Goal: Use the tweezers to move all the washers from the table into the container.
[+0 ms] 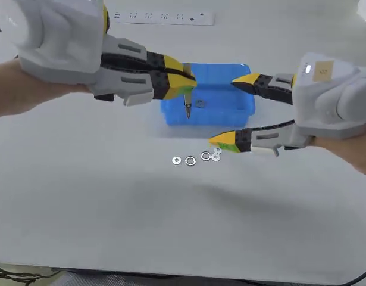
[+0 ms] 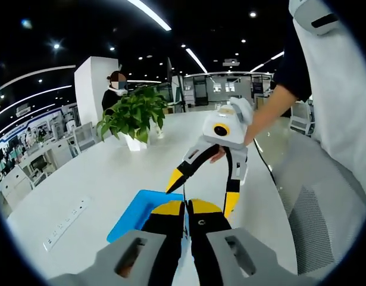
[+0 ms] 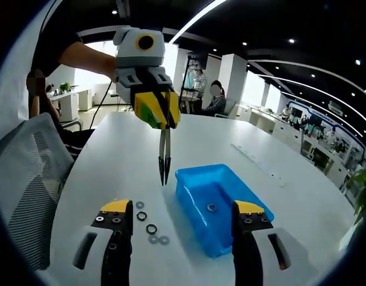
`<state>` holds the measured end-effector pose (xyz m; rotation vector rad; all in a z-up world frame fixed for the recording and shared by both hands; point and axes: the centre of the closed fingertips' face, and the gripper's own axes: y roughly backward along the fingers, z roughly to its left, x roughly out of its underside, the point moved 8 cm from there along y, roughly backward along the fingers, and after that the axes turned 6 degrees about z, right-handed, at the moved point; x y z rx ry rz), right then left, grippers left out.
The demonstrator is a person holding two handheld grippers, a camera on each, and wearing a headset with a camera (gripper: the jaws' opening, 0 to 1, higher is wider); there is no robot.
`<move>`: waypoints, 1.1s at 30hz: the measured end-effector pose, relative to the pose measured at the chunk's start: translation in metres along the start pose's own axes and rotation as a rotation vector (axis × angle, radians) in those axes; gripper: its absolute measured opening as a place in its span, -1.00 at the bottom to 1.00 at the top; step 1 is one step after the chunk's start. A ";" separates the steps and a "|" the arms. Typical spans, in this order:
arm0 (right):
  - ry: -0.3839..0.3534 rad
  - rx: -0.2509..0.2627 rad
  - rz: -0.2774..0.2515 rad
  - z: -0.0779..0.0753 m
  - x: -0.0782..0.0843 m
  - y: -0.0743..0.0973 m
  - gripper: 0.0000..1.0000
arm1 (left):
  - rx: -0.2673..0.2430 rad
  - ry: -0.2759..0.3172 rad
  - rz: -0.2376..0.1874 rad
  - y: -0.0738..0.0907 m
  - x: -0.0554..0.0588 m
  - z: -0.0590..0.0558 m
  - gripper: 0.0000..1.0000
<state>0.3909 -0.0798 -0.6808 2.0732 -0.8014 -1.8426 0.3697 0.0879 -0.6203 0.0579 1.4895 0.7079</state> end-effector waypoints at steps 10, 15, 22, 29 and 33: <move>-0.024 -0.032 0.020 0.018 0.010 0.014 0.55 | -0.009 0.003 -0.015 -0.002 0.008 -0.032 -0.89; -0.015 -0.071 0.036 0.033 0.016 0.017 0.88 | -0.017 0.003 -0.034 -0.001 0.010 -0.042 -0.89; -0.021 -0.118 0.064 0.046 0.025 0.016 1.00 | 0.003 0.000 -0.016 -0.007 0.018 -0.049 -0.89; -0.043 -0.152 0.078 0.050 0.032 0.016 1.00 | 0.003 0.002 -0.012 -0.010 0.026 -0.051 -0.89; -0.055 -0.176 0.067 0.052 0.033 0.016 1.00 | -0.001 0.009 -0.009 -0.012 0.030 -0.051 -0.89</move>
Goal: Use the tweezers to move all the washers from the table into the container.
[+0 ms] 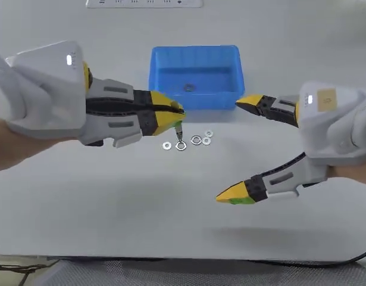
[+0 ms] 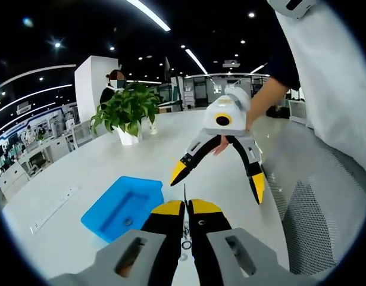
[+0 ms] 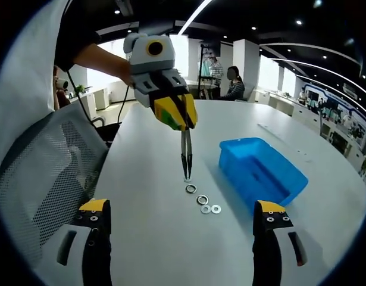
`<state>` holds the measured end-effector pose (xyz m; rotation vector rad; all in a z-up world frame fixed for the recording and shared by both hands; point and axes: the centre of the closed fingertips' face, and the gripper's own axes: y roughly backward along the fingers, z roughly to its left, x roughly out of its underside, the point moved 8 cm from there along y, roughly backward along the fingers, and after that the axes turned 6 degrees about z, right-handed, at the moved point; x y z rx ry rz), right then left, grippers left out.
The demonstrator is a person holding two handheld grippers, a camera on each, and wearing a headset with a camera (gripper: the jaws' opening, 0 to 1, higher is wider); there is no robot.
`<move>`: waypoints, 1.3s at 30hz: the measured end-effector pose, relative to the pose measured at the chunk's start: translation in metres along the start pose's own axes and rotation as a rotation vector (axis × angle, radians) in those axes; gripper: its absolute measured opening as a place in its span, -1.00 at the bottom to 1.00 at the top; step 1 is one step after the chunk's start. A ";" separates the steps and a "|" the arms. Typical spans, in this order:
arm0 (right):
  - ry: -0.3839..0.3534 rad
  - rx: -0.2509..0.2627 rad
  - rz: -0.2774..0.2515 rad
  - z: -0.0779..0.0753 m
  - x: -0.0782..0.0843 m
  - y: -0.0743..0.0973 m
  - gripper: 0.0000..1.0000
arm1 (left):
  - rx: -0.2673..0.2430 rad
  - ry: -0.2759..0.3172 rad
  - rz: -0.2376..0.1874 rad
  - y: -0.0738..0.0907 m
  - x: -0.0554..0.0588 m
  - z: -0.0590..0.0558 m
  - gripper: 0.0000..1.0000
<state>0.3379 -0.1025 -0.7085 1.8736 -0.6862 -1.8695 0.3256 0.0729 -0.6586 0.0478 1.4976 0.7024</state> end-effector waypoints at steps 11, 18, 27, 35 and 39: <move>-0.004 -0.070 0.032 0.009 0.009 -0.006 1.00 | 0.005 0.018 0.007 -0.007 0.010 0.001 -0.88; -0.045 -0.084 0.025 0.014 0.012 -0.009 1.00 | 0.008 0.034 0.009 -0.009 0.016 0.000 -0.88; -0.066 -0.084 0.036 0.014 0.017 -0.010 1.00 | 0.004 0.047 0.009 -0.013 0.022 0.001 -0.88; -0.080 -0.095 0.008 0.013 0.011 -0.015 1.00 | 0.023 0.069 0.022 -0.009 0.024 0.004 -0.88; -0.062 -0.113 0.002 0.012 0.004 -0.022 0.94 | 0.043 0.051 0.053 -0.008 0.023 0.003 -0.88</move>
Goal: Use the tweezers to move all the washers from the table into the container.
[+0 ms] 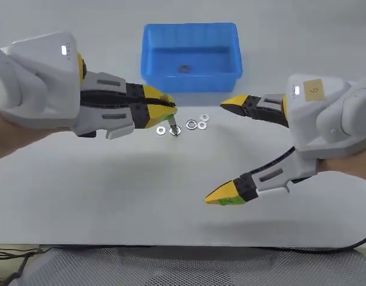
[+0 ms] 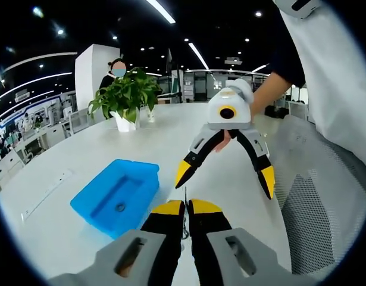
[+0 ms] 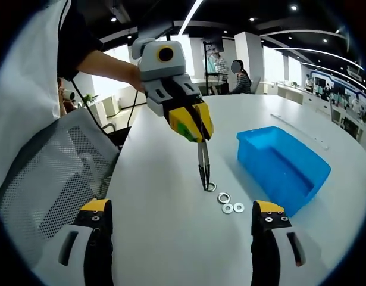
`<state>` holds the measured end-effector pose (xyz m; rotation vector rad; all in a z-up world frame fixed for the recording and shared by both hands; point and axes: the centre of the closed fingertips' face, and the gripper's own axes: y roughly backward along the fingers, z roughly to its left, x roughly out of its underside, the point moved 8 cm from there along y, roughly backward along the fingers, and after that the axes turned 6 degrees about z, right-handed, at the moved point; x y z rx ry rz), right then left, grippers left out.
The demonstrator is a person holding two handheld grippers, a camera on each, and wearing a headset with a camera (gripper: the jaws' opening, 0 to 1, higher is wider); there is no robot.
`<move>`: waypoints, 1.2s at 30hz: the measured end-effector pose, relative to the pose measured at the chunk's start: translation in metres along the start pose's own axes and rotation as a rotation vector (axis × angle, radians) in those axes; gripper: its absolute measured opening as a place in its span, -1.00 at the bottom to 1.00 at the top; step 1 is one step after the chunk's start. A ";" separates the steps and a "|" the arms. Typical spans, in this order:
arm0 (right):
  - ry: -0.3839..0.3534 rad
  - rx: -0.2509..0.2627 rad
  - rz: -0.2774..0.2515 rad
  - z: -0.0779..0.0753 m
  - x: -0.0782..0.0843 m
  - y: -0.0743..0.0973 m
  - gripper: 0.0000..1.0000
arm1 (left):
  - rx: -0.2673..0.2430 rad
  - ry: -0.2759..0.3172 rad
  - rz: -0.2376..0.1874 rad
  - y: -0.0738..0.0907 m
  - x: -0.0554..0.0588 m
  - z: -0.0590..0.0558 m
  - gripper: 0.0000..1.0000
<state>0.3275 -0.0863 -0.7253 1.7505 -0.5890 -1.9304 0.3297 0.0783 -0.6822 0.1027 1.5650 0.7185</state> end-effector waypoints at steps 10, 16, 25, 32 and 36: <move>0.023 -0.064 -0.031 -0.016 -0.028 -0.030 0.55 | 0.032 -0.005 0.043 -0.003 -0.004 0.001 -0.88; 0.043 -0.062 0.001 -0.027 -0.030 -0.044 0.12 | 0.032 0.010 0.051 -0.002 -0.002 0.002 -0.88; 0.052 -0.071 0.024 -0.034 -0.034 -0.049 -0.47 | 0.041 0.007 0.051 -0.005 -0.003 0.001 -0.87; 0.059 -0.080 0.040 -0.036 -0.035 -0.049 -0.68 | 0.048 0.003 0.046 -0.010 -0.004 0.000 -0.87; 0.072 -0.088 0.069 -0.035 -0.032 -0.051 -0.75 | 0.052 0.006 0.044 -0.011 -0.005 -0.001 -0.87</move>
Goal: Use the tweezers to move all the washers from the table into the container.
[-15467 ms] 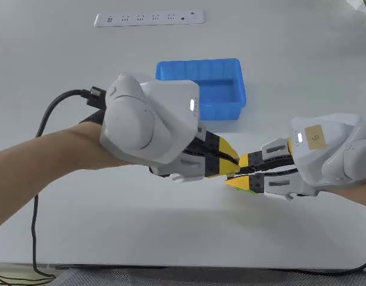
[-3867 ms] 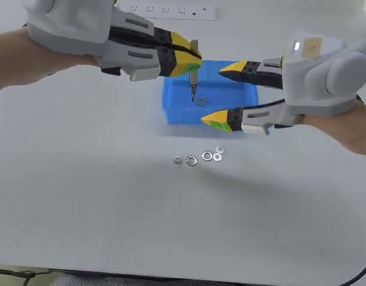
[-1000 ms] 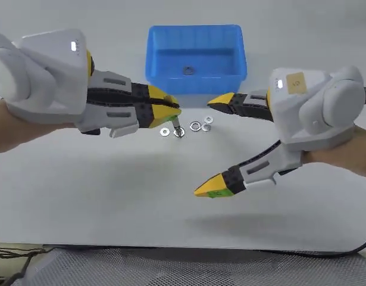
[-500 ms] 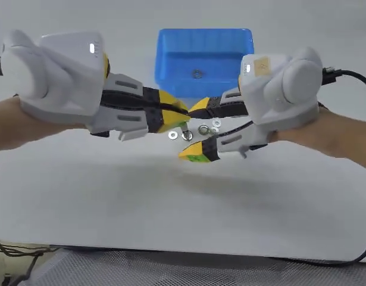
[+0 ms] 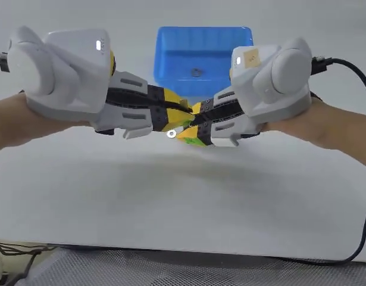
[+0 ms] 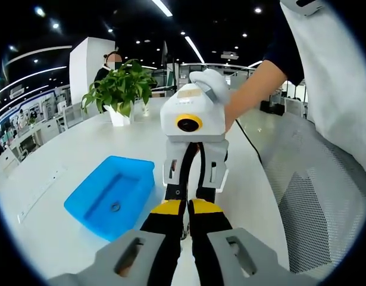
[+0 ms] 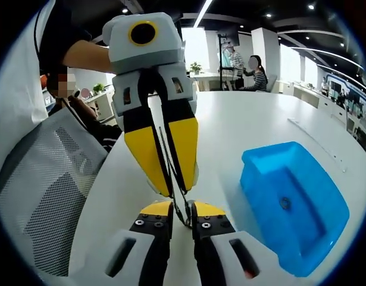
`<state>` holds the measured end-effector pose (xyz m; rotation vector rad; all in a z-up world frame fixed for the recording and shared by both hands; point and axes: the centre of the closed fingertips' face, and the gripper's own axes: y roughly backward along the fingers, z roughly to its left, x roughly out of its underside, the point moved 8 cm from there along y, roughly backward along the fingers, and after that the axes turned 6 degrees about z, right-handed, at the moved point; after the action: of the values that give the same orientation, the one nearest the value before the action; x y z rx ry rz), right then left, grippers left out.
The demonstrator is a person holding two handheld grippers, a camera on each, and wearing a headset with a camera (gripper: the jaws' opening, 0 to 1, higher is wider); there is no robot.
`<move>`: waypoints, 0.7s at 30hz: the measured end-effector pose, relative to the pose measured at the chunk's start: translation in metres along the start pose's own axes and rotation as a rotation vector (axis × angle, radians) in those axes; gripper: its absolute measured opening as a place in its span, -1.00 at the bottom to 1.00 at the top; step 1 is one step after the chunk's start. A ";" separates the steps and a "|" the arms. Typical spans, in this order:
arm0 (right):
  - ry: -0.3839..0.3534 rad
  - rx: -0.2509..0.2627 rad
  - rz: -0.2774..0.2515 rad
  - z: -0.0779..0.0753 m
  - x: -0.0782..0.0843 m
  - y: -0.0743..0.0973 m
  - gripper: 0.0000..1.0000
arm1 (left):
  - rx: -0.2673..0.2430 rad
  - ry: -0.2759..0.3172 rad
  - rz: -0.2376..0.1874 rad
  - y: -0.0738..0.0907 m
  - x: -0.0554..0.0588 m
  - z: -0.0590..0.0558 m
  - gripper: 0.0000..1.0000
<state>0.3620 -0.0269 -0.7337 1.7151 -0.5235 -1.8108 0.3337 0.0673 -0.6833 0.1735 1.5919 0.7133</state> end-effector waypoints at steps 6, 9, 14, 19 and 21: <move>0.088 0.018 0.016 0.001 -0.001 0.000 -0.79 | -0.002 -0.007 0.004 0.000 0.000 -0.001 -0.87; 0.091 0.019 0.025 0.001 -0.001 0.000 -0.80 | -0.011 -0.030 0.012 -0.001 -0.001 -0.001 -0.86; 0.084 0.028 0.010 0.001 0.000 0.001 -0.81 | -0.021 -0.002 0.011 -0.002 -0.002 0.000 -0.84; 0.075 0.033 -0.003 0.002 0.000 0.001 -0.82 | -0.019 0.016 0.020 -0.001 -0.003 0.001 -0.83; 0.077 0.035 -0.007 0.002 0.000 0.001 -0.82 | -0.014 0.064 0.019 0.000 -0.003 0.002 -0.82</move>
<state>0.3598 -0.0273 -0.7329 1.8042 -0.5205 -1.7420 0.3357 0.0661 -0.6806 0.1580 1.6474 0.7509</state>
